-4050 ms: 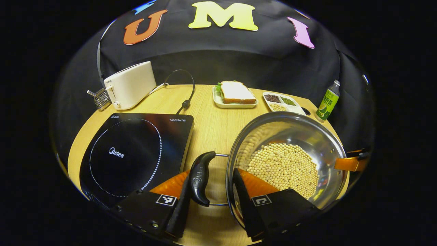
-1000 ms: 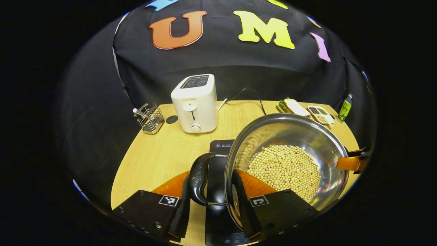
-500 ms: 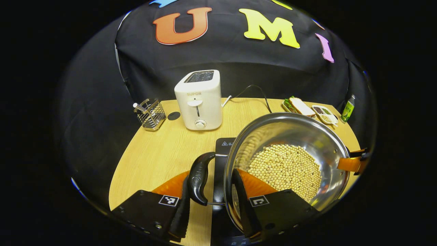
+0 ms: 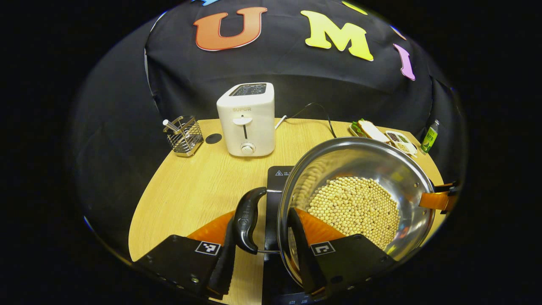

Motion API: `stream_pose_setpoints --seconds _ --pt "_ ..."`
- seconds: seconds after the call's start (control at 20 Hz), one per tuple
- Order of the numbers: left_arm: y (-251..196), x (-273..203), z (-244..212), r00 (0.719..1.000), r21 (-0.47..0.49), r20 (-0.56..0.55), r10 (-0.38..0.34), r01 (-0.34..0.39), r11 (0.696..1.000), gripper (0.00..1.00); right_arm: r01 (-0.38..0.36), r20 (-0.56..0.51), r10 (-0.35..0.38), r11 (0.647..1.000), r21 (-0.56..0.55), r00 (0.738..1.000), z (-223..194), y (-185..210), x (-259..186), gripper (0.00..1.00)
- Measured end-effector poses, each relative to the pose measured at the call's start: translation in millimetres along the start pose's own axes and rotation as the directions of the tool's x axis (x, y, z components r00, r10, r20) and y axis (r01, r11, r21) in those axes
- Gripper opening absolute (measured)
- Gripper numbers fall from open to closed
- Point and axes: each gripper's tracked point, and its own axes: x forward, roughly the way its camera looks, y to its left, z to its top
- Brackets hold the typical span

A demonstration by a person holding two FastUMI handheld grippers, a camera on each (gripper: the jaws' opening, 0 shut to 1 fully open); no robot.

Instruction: First push the handle of the pot to place it horizontally, then grasp the pot with both hands and set it on the induction cooktop.

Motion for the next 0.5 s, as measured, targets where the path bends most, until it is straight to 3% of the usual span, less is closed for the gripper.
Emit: stream_pose_setpoints --seconds 0.05,0.1,0.15,0.25,0.45,0.5 --pt "0 0 0 1.000 0.004 0.000 -0.003 0.003 1.000 0.63 -0.003 0.000 0.003 1.000 0.000 1.000 0 0 0 0.54" --pt "0 0 0 1.000 0.006 -0.003 -0.005 0.005 1.000 0.73 -0.005 -0.001 0.005 1.000 0.000 1.000 0 -1 -1 0.55" --pt "1 0 -1 1.000 0.007 -0.002 -0.004 0.004 1.000 0.64 -0.007 -0.001 0.007 1.000 0.002 1.000 0 0 0 0.55" --pt "1 0 -1 1.000 0.009 -0.005 0.006 -0.006 1.000 0.66 -0.008 -0.003 0.008 1.000 0.000 1.000 1 0 -1 0.55" --pt "5 -6 6 0.998 0.076 0.040 0.050 -0.053 0.996 0.82 -0.024 0.014 0.025 0.999 -0.025 1.000 1 -2 -2 0.61" --pt "5 -7 12 0.996 0.081 0.067 0.053 -0.058 0.995 0.94 -0.026 0.028 0.027 0.999 -0.027 0.999 3 -3 -5 0.68"
